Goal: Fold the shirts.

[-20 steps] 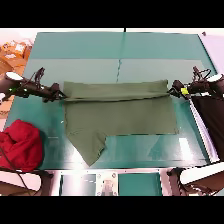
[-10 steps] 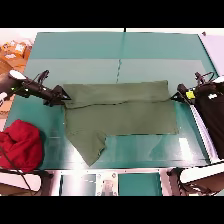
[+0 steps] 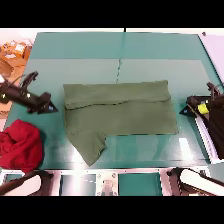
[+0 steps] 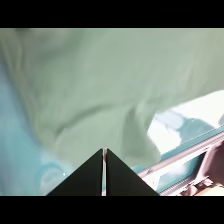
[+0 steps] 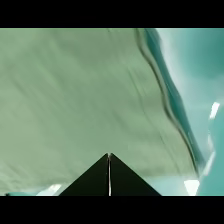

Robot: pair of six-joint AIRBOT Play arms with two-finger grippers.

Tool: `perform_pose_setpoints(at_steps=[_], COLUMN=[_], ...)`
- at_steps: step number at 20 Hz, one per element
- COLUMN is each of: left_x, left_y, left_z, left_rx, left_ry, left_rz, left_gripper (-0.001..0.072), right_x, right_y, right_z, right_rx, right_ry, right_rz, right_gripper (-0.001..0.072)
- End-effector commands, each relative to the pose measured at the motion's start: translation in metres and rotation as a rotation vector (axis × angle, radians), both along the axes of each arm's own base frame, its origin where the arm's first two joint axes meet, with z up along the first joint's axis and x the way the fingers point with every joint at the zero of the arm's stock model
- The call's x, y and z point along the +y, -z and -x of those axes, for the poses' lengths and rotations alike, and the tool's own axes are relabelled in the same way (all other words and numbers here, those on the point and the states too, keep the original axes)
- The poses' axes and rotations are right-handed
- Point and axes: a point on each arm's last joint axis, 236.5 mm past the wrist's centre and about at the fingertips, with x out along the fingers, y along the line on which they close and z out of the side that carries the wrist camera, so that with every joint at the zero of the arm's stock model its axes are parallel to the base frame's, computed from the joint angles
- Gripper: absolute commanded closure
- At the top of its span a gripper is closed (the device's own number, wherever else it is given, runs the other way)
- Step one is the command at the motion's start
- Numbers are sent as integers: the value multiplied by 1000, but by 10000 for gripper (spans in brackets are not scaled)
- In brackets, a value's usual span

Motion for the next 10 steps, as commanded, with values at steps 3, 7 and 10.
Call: perform_pose_setpoints(at_steps=[3, 7, 10], left_x=[-12, -44, -61], left_y=[42, 92, 110], left_z=[93, 136, 138], left_rx=[34, 139, 123], left_ry=[-112, -177, -241], left_rz=[-45, 84, 170], left_gripper=[250, 215, 216], right_x=[22, 35, 43], right_y=[17, 47, 60], right_z=[77, 88, 73], right_rx=[35, 50, -7], right_ry=[125, 171, 260], right_rz=[45, 9, -40], right_gripper=[493, 266, 271])
